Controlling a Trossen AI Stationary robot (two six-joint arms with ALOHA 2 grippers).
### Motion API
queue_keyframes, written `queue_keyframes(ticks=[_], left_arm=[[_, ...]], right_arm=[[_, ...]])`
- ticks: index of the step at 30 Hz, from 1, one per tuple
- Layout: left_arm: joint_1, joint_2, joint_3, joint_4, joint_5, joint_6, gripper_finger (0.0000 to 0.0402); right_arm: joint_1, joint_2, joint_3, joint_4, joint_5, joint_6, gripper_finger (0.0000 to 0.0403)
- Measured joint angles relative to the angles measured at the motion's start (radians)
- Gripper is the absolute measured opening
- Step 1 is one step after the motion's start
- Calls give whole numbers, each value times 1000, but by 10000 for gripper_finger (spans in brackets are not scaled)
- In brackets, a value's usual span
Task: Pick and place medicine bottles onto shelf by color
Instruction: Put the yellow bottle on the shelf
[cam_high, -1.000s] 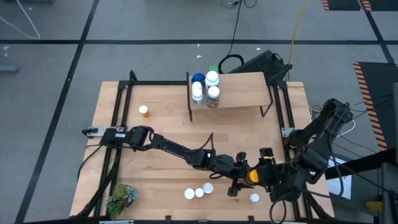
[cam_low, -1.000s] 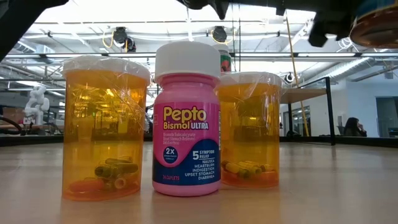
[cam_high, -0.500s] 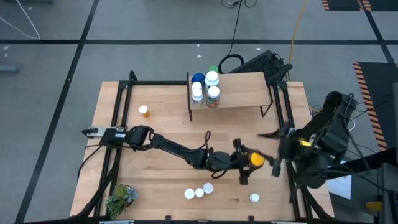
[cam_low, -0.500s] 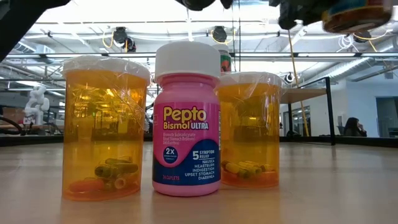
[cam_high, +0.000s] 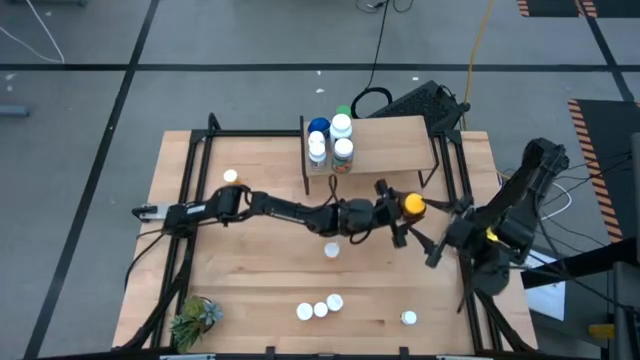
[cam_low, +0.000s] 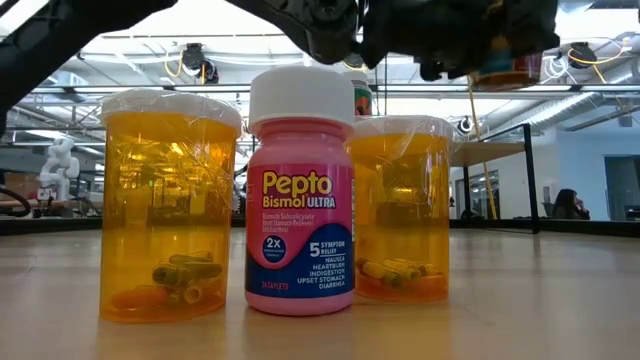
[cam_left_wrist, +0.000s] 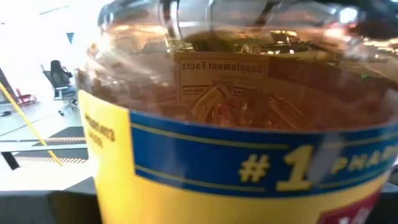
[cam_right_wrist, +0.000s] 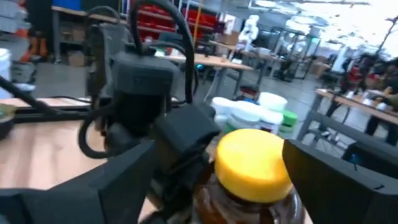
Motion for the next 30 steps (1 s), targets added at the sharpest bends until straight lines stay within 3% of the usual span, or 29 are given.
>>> queue_keyframes(ticks=[7,10,20,27,30], left_arm=[[27,-2,0,3,108,20,293],[34,-2,0,-3,111,36,293],[30,-3,1,5,121,46,294],[30,-3,1,-3,104,37,294],[30,-3,1,-4,104,26,294]], right_arm=[[-74,-160,-139,61,-12,-51,362],[-94,-235,-180,136,-79,-142,354],[-201,-355,-375,877,-342,-755,290],[-211,-367,-395,915,-346,-783,216],[-211,-367,-395,915,-345,-774,207]])
